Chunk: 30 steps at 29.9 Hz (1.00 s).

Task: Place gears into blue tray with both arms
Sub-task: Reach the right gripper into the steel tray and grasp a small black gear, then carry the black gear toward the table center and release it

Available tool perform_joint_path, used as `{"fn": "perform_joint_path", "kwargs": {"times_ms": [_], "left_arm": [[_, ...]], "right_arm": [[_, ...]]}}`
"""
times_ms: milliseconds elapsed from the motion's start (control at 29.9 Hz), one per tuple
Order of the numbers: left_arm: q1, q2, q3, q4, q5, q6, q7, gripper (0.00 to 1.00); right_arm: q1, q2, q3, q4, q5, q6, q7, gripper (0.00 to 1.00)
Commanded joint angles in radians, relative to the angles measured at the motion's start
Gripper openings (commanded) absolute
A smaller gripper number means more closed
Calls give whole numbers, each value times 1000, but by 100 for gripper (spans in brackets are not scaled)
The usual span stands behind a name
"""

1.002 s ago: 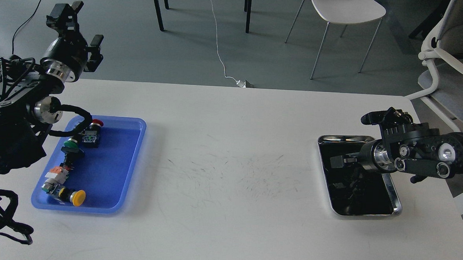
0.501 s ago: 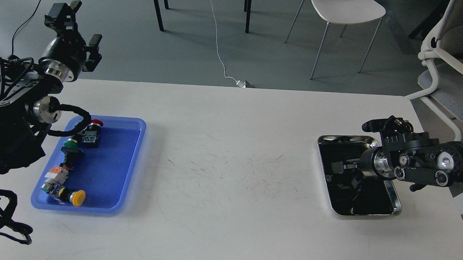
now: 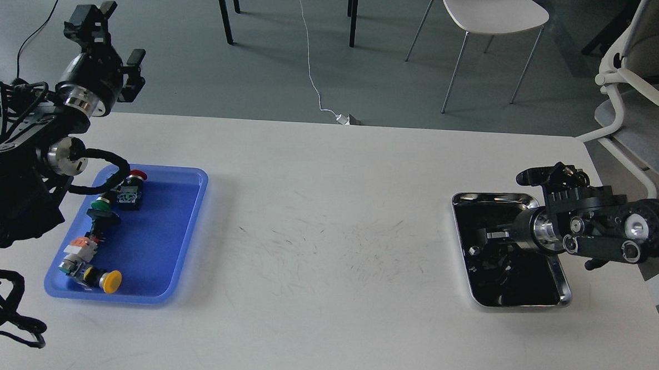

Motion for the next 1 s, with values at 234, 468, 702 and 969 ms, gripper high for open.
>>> {"fn": "perform_joint_path", "kwargs": {"times_ms": [234,468,702,969], "left_arm": [[-2,2,0,0,2,0,0,98],[-3,6,-1,0,2,0,0,98],[-8,5,-3,0,2,1,0,98],[-12,6,-3,0,2,3,0,98]], "right_arm": [[103,-1,13,36,11,-5,3,1],[238,31,98,136,44,-43,5,1],[241,304,119,126,221,-180,47,1],[207,448,184,54,429,-252,113,1]]}}
